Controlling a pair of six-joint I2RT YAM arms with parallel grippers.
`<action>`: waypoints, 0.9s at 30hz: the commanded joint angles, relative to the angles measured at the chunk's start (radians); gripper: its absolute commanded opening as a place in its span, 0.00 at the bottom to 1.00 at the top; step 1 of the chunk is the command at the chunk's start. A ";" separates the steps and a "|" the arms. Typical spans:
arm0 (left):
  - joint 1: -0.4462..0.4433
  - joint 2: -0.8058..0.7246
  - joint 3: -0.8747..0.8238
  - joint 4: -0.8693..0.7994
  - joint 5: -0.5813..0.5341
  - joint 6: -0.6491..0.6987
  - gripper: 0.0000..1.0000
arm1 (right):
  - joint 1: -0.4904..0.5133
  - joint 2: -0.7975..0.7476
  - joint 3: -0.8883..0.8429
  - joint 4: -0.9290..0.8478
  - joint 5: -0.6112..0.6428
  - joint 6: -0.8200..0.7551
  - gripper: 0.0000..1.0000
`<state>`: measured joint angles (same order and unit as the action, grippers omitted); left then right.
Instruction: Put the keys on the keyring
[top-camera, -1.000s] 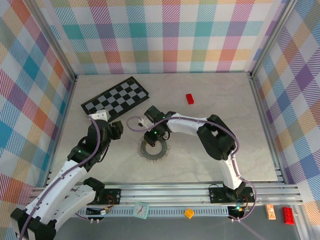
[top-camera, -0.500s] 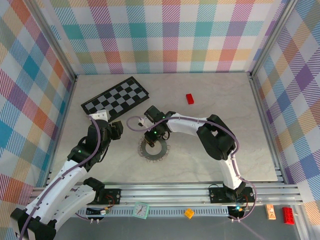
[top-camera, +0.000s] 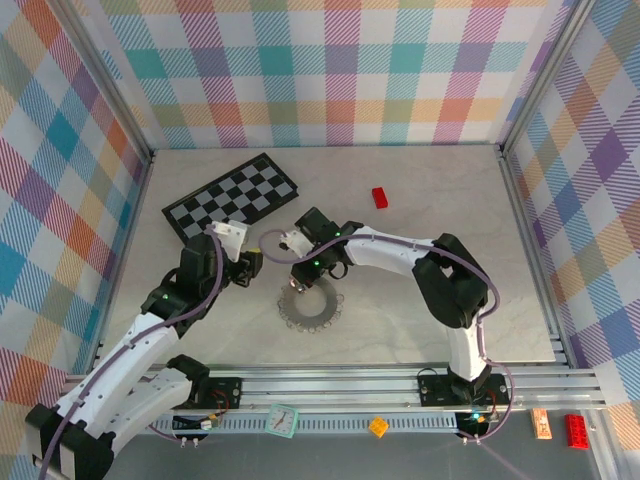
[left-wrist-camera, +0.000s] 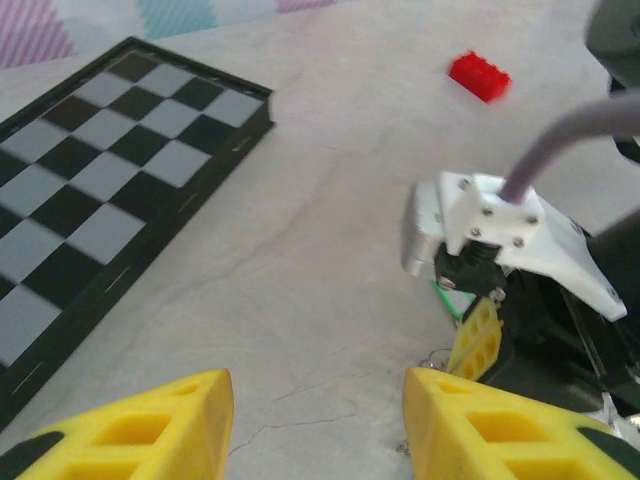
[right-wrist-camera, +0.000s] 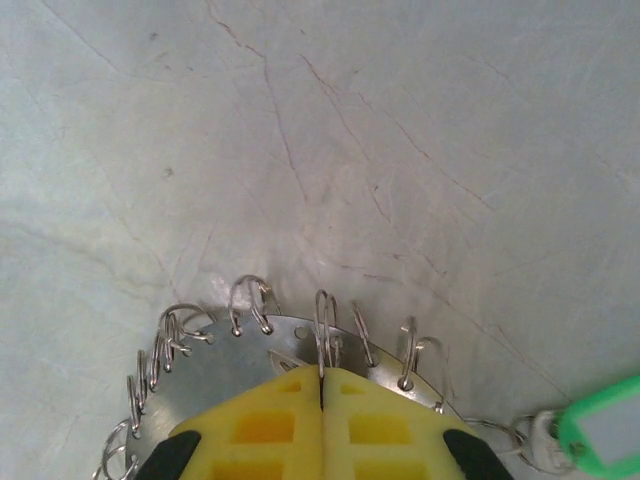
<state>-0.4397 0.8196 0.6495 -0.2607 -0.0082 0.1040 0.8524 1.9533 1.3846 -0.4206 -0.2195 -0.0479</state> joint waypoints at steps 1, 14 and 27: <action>0.012 0.027 -0.006 0.046 0.134 0.165 0.45 | -0.012 -0.055 -0.024 -0.010 -0.051 -0.043 0.00; 0.077 0.118 -0.083 0.281 0.446 0.301 0.35 | -0.027 -0.133 -0.081 -0.027 -0.121 -0.087 0.00; 0.139 0.000 -0.148 0.306 0.574 0.310 0.39 | -0.052 -0.188 -0.126 0.000 -0.150 -0.064 0.00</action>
<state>-0.3084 0.8379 0.5129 0.0479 0.5491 0.3832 0.8055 1.8229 1.2732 -0.4416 -0.3283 -0.1150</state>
